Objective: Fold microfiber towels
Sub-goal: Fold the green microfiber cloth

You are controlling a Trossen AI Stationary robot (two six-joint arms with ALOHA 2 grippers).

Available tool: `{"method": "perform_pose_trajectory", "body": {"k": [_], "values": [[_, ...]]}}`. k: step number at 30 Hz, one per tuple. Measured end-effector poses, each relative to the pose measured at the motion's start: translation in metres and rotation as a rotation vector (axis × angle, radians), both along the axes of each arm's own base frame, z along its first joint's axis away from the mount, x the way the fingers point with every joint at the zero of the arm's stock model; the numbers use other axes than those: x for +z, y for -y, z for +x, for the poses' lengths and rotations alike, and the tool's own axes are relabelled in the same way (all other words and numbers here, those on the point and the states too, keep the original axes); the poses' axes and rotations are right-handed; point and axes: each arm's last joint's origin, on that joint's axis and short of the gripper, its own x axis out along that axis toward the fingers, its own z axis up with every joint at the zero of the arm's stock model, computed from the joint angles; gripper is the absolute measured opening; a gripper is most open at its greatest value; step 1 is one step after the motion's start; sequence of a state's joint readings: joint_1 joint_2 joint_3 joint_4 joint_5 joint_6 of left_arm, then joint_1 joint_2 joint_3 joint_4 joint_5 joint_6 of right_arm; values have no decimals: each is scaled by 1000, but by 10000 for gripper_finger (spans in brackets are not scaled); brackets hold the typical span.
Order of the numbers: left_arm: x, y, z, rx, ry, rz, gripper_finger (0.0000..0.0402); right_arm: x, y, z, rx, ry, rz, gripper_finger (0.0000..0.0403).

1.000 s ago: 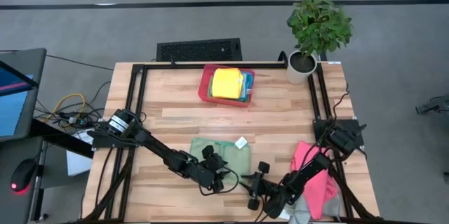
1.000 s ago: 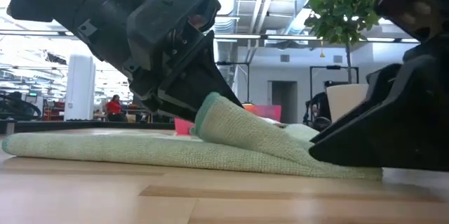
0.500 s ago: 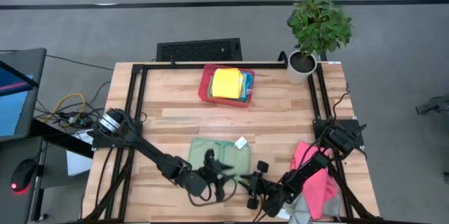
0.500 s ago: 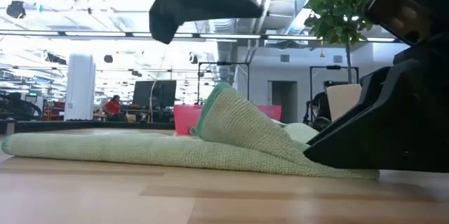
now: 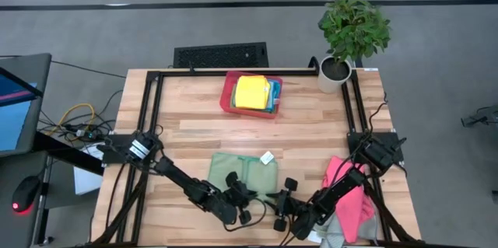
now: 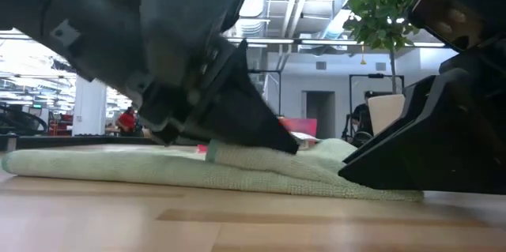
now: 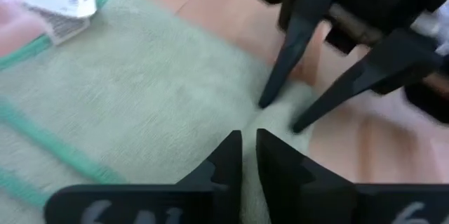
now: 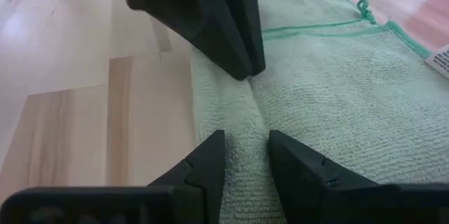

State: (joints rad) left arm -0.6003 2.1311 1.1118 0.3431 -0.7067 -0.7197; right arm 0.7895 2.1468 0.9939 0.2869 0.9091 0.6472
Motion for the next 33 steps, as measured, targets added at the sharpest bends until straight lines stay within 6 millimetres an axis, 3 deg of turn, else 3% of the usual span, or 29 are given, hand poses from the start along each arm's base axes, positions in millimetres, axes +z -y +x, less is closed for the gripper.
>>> {"method": "perform_pose_trajectory", "body": {"k": [6, 13, 16, 19, 26, 29, 33], "values": [[-5, 1, -6, 12, -54, 30, 7, 2, 0, 0, 16, -5, -19, 136], [-6, -3, -6, 18, -75, 47, 2, 35, -4, -6, -31, 101, -168, 136], [-7, -3, -6, 17, -77, 47, 2, 37, 0, -6, -83, 115, -244, 136], [-7, -3, -6, 16, -78, 48, 2, 31, 12, 1, -126, 96, -244, 136], [-7, -2, -6, 7, -82, 36, 2, -7, 47, 3, -218, 33, -107, 136], [-7, -2, -6, 4, -82, 32, 2, -21, 50, -3, -262, 72, -68, 136], [-7, -2, -6, -2, -82, 37, 2, -23, 48, -8, -263, 84, -52, 136]]}}
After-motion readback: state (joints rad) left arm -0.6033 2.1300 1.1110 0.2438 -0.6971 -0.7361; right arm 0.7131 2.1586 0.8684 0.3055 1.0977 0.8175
